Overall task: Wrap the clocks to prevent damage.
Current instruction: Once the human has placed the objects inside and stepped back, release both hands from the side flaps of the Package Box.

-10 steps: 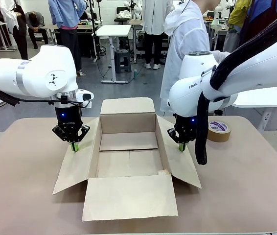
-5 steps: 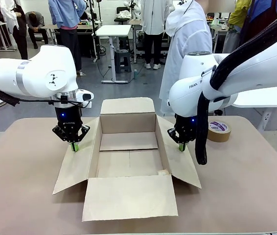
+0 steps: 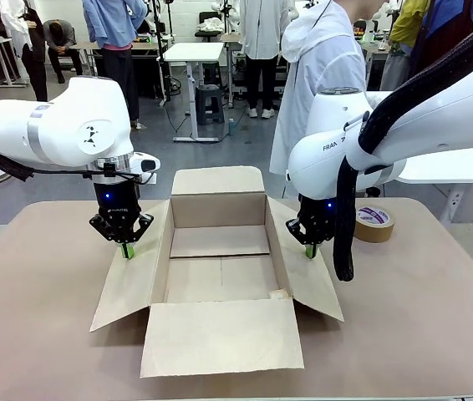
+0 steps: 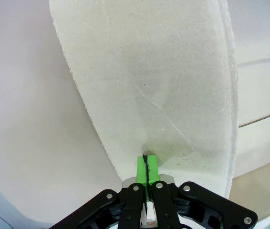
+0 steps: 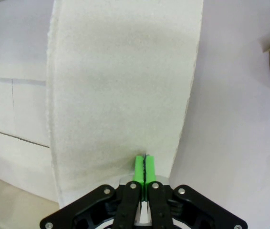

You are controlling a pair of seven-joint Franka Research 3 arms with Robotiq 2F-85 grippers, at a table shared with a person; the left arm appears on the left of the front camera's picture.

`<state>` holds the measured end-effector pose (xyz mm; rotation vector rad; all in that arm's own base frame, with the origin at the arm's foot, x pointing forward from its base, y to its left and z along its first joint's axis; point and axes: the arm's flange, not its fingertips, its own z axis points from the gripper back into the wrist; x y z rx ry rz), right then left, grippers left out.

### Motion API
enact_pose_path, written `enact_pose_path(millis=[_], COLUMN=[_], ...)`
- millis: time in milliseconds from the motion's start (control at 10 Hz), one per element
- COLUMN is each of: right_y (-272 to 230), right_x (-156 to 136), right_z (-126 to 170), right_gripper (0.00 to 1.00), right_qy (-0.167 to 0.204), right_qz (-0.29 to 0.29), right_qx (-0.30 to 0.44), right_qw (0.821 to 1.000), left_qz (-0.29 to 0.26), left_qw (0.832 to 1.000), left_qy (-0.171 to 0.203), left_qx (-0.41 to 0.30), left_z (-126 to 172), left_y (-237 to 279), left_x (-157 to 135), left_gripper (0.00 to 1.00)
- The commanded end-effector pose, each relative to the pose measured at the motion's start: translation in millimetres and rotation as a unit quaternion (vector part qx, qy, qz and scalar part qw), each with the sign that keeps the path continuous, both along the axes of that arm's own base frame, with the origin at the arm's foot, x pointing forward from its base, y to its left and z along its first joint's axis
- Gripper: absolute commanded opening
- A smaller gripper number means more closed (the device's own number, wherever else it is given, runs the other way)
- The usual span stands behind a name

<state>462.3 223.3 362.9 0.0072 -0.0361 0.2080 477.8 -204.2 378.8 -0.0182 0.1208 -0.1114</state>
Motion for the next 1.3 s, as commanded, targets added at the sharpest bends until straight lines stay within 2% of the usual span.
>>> enact_pose_path(millis=[0,1200], right_y=[2.0,2.0], right_x=[-0.7,-0.7], right_z=[-1.7,-1.7], right_gripper=[0.01,0.01], right_qy=[0.001,0.001], right_qz=[-0.009,-0.009], right_qx=[-0.007,-0.007], right_qw=[1.000,1.000], left_qz=[-0.002,-0.002], left_qw=[1.000,1.000], left_qy=[-0.002,-0.002], left_qx=[0.004,0.004], left_z=[0.7,0.7], left_y=[1.9,1.9], left_x=[-4.1,-4.1], left_gripper=[0.00,0.00])
